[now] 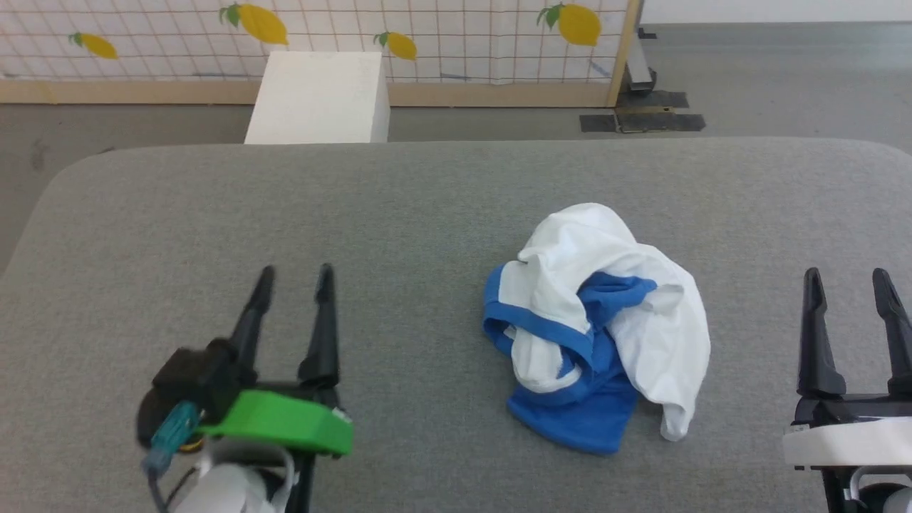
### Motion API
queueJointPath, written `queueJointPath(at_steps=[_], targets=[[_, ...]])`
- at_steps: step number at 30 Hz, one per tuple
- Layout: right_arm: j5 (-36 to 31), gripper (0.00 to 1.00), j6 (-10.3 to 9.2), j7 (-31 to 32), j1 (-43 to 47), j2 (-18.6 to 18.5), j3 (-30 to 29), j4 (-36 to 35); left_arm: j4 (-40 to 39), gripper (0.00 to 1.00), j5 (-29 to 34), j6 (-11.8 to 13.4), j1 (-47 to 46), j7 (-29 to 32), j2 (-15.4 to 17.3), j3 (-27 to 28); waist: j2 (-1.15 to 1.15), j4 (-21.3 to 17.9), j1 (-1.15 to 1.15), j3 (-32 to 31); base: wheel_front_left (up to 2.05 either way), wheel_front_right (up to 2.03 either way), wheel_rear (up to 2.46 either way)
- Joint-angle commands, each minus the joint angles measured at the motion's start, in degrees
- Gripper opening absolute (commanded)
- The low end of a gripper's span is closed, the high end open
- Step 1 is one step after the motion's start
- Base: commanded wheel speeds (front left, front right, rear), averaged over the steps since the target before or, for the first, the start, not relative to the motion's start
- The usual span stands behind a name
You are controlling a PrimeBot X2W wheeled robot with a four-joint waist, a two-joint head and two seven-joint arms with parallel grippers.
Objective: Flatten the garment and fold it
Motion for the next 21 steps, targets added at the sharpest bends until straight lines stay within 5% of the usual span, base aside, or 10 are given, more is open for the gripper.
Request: queueJointPath(at_steps=[1,6,14,21], targets=[[0.6,1.00,-0.09,0.2,0.6,0.0,0.3,-0.2,-1.9,1.00,4.4,1.1,2.7,-0.4,0.4,1.8,0.00,0.7,0.00,0.5,0.00,0.00,0.00],[1.1,1.00,-0.09,0.5,0.8,0.0,0.7,0.2,-3.4,1.00,14.5,2.6,9.4,-0.4,-1.5,5.1,0.00,1.0,0.00,1.3,0.00,0.00,0.00],[3.1,1.00,-0.09,2.7,0.1,0.0,-0.3,1.0,-2.4,1.00,18.3,-1.4,9.8,-0.4,-6.8,7.7,0.00,2.3,0.00,2.5,0.00,0.00,0.00],[7.1,1.00,-0.09,13.3,-7.2,-2.3,0.1,0.1,-1.8,1.00,20.2,-4.8,8.7,-0.5,-10.7,10.1,0.00,2.6,0.00,6.0,0.00,0.00,0.00]])
